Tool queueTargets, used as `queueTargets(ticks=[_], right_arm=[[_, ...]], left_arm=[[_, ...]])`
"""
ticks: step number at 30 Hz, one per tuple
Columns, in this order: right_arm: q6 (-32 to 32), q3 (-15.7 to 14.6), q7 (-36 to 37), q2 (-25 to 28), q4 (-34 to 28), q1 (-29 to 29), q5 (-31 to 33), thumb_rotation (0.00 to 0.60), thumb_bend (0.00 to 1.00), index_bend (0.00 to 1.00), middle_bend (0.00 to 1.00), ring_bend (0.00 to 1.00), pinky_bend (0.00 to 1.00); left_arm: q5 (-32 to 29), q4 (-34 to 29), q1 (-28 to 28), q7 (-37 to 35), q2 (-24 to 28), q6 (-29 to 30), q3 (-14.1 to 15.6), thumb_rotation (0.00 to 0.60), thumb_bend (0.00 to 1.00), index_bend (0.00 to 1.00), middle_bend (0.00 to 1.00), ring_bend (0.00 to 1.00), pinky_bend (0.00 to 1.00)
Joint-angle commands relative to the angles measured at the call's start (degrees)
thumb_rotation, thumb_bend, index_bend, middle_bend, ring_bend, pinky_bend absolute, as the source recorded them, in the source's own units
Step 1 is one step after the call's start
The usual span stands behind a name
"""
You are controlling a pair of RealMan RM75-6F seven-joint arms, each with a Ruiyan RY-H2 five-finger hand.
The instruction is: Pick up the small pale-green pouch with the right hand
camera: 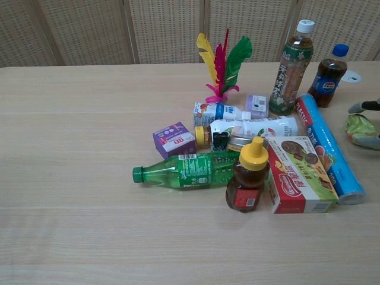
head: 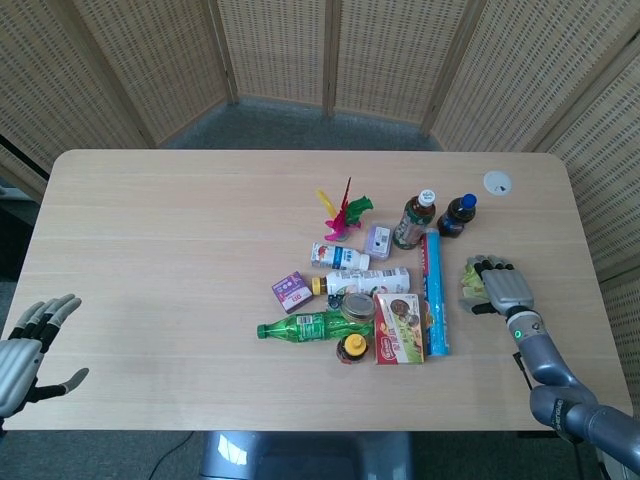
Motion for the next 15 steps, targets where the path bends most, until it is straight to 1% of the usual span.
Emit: queueTargets(ticks=[1, 3, 5, 9, 10, 11, 12, 13, 15], right_arm=[[-0.5, -0.1, 0.4, -1.4, 2.5, 0.1, -0.7, 0.370, 0.32, 0.00, 0.00, 0.00, 0.00], [-1.0, 0.0, 1.0, -2.4, 4.5, 0.3, -1.3, 0.381, 0.32, 0.00, 0.00, 0.00, 0.00], [-1.3, 0.0, 1.7, -3.2, 6.3, 0.5, -2.1, 0.414, 0.32, 0.00, 0.00, 0.00, 0.00], [-1.4, 0.1, 3.8, -5.9, 11.9, 0.9, -4.4, 0.572, 0.34, 0.00, 0.00, 0.00, 0.00], [-1.4, 0.1, 4.4, -6.4, 13.1, 1.0, -4.9, 0.592, 0.35, 0.00, 0.00, 0.00, 0.00], [-1.4, 0.2, 5.2, -7.0, 14.1, 1.1, -5.4, 0.600, 0.38, 0.00, 0.00, 0.00, 0.00], [-1.3, 0.2, 6.3, -7.6, 15.4, 1.1, -6.1, 0.600, 0.40, 0.00, 0.02, 0.00, 0.00], [-1.2, 0.3, 7.2, -8.0, 16.3, 1.2, -6.7, 0.600, 0.43, 0.00, 0.08, 0.02, 0.00], [-0.4, 0.4, 9.7, -8.8, 17.9, 1.1, -8.2, 0.600, 0.47, 0.07, 0.24, 0.17, 0.02]], left_arm=[[0.1, -0.3, 0.0, 0.3, 0.2, 0.1, 0.0, 0.600, 0.30, 0.04, 0.00, 0.00, 0.00], [0.1, -0.6, 0.1, 0.5, 0.3, 0.3, -0.1, 0.600, 0.30, 0.04, 0.00, 0.00, 0.00], [0.1, -0.8, 0.2, 0.8, 0.5, 0.4, 0.0, 0.600, 0.30, 0.04, 0.00, 0.00, 0.00], [0.1, -1.4, 0.4, 1.4, 0.8, 0.5, 0.1, 0.600, 0.30, 0.03, 0.00, 0.00, 0.00], [0.1, -1.5, 0.4, 1.5, 0.9, 0.6, 0.1, 0.600, 0.30, 0.04, 0.00, 0.00, 0.00], [0.1, -1.6, 0.5, 1.6, 0.9, 0.6, 0.1, 0.600, 0.30, 0.04, 0.00, 0.00, 0.00], [0.1, -1.8, 0.5, 1.7, 1.0, 0.7, 0.1, 0.600, 0.30, 0.04, 0.00, 0.00, 0.00], [0.2, -1.9, 0.6, 1.8, 1.1, 0.8, 0.1, 0.600, 0.30, 0.04, 0.00, 0.00, 0.00], [0.2, -2.1, 0.8, 1.9, 1.2, 1.1, 0.1, 0.600, 0.30, 0.04, 0.00, 0.00, 0.00]])
